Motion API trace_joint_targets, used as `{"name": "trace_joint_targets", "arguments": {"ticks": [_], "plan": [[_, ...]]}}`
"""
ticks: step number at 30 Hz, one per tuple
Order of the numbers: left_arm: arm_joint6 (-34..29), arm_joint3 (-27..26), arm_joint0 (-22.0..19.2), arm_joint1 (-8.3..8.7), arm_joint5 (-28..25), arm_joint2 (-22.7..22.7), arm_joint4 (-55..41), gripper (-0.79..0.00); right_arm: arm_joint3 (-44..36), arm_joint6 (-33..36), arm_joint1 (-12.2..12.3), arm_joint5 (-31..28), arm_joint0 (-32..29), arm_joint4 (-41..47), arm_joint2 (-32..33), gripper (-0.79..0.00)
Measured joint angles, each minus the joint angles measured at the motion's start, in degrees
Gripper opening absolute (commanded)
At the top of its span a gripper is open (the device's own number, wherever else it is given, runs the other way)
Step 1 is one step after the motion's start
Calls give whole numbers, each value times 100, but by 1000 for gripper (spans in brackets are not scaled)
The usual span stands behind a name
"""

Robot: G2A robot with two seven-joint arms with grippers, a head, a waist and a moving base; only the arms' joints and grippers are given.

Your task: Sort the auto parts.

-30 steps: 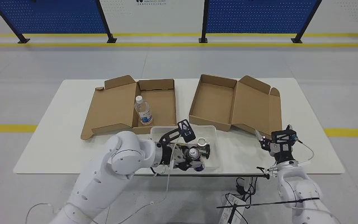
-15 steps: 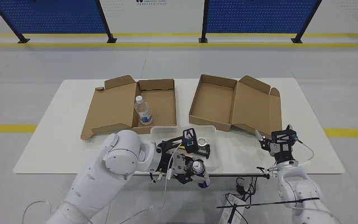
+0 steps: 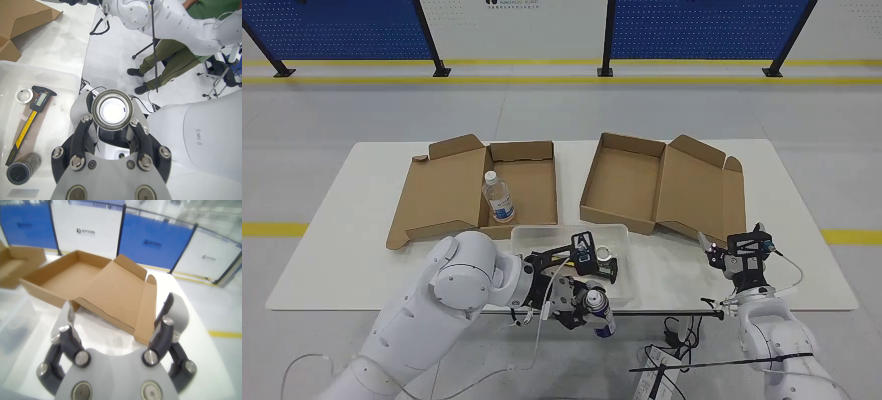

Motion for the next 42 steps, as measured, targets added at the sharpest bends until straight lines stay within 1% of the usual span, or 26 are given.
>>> {"name": "trace_joint_targets", "arguments": {"ticks": [14,21,24,27,29,31,33,34,37,42], "plan": [[98,39,-79,75,16,85,52,-785,0,0,0,0,0,0,0,0],[535,264,-230,123,132,-234,354,-785,0,0,0,0,0,0,0,0],[815,329,-265,151,376,-446,714,-785,0,0,0,0,0,0,0,0],[1154,404,-271,168,803,-649,1081,-785,0,0,0,0,0,0,0,0],[1376,469,-283,174,1180,-742,1398,-785,0,0,0,0,0,0,0,0],[1567,538,-280,169,1493,-769,1633,-785,0,0,0,0,0,0,0,0],[1689,594,-308,167,1699,-778,1714,-785,0,0,0,0,0,0,0,0],[1726,615,-333,165,1809,-761,1897,-785,0,0,0,0,0,0,0,0],[1799,648,-387,162,2067,-740,2382,-785,0,0,0,0,0,0,0,0],[1837,664,-346,169,2347,-755,2752,-785,0,0,0,0,0,0,0,0]]}}
